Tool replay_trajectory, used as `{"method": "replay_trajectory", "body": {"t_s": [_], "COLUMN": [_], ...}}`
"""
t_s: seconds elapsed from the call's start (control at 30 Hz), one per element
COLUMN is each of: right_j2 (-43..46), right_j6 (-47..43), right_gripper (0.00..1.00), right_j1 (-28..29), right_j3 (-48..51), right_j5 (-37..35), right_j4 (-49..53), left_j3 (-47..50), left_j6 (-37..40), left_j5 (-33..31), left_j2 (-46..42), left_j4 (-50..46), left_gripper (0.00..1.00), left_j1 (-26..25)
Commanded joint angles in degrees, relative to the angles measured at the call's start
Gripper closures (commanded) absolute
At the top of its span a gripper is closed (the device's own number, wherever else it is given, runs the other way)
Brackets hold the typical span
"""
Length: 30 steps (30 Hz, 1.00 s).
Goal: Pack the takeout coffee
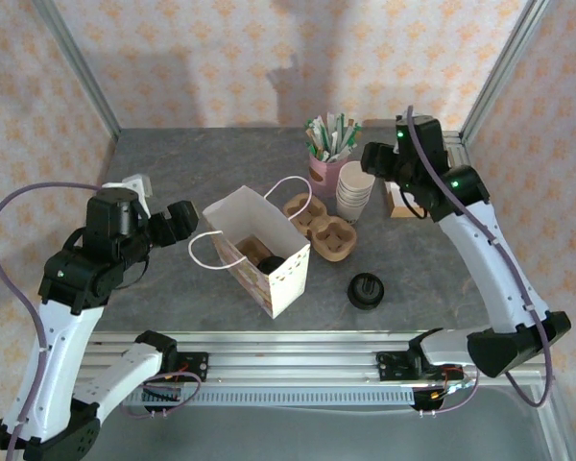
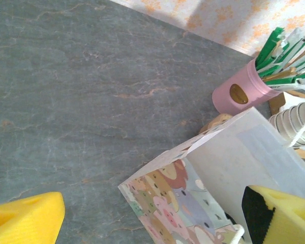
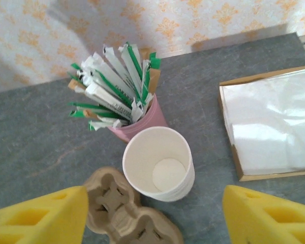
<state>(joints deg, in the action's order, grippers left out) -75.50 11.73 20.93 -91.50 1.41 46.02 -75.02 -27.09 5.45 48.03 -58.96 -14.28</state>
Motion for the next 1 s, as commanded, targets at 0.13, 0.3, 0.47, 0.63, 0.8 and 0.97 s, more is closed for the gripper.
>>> {"method": "replay_trajectory", "body": {"t_s": [0.13, 0.3, 0.47, 0.63, 0.8, 0.97], "right_j2": [-5.29, -11.28, -17.92, -22.35, -23.38, -25.62], "right_j6": [1.94, 1.99, -3.83, -14.82, -27.76, -32.11], "right_gripper": [0.47, 0.51, 0.45, 0.41, 0.37, 0.38], "right_j1": [-7.38, -9.42, -9.36, -7.61, -4.47, -3.06], "right_j3": [0.66, -1.79, -4.65, -6.35, -4.50, -6.10], "right_j5": [14.15, 18.22, 27.90, 28.87, 24.05, 21.03], "right_j4": [-12.35, -16.25, -19.68, -21.19, -24.75, -24.79], "left_j3": [2.72, 3.21, 3.64, 4.05, 4.14, 4.18], "left_j6": [-1.63, -1.56, -0.62, 0.50, 0.90, 1.26], "left_j5": [-1.52, -1.14, -2.06, -2.02, -3.03, -3.42], "left_j2": [-1.54, -1.58, -1.80, -1.77, -2.15, -2.23], "left_j4": [0.90, 0.79, 0.72, 0.78, 0.82, 0.61], "left_gripper": [0.08, 0.08, 0.08, 0.09, 0.09, 0.09], "left_j1": [-0.42, -0.40, -0.39, -0.39, -0.39, -0.40]}}
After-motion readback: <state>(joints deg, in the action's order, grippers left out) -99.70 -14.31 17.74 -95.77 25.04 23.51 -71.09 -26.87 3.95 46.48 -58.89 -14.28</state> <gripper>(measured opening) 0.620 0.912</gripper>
